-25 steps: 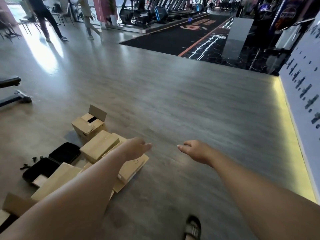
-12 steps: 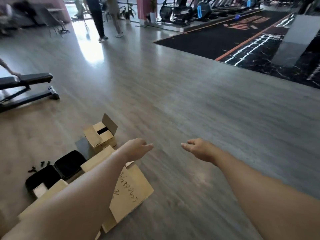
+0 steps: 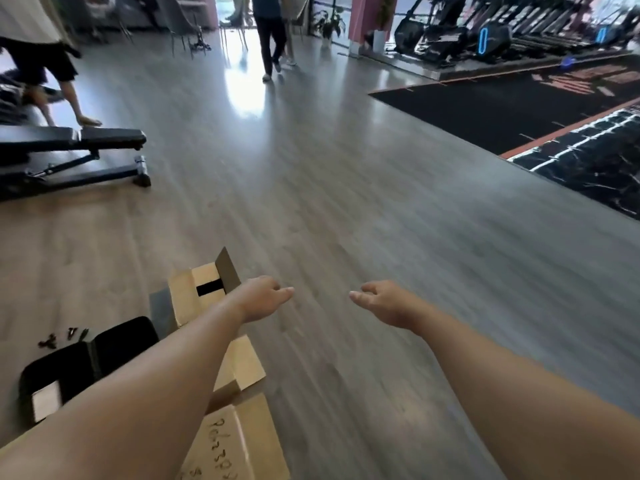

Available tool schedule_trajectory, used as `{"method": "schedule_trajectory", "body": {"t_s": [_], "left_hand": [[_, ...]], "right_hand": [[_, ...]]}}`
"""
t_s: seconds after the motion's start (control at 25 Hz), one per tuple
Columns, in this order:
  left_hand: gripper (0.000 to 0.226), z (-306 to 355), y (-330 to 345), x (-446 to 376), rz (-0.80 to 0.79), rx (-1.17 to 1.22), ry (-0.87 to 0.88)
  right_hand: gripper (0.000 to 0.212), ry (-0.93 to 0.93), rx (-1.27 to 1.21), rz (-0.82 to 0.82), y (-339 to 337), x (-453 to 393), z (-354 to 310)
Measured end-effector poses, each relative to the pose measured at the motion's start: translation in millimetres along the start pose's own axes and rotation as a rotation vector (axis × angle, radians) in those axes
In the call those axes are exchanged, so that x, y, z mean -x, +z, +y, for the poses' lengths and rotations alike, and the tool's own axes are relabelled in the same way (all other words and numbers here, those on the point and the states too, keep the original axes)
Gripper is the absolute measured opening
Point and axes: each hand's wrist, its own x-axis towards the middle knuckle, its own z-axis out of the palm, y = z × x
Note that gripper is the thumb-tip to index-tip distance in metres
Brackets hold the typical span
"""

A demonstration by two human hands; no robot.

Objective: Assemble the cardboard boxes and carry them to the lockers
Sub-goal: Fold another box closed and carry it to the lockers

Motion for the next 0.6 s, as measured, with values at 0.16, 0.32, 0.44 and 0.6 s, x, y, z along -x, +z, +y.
{"method": "schedule_trajectory", "body": {"t_s": [0.16,0.32,0.44,0.6], "left_hand": [[0.059,-2,-38,-83,0.025,0.037,-0.070],[0.058,-12,-69,-164,0.077,0.089,-0.187],[0.054,-17,-98,-215,0.147,0.207,-0.276],[0.052,-38,-136,-258,0.228,0.335,-0.417]], "right_hand": [[0.078,-0.080,0.067,-0.059,-44,-101,-16],[0.078,-0.176,0.138,-0.115,-83,-219,-37],[0.077,-0.277,0.172,-0.157,-115,-302,-66],[0.071,-0.422,0.255,-0.266,-146,-393,-128]]}}
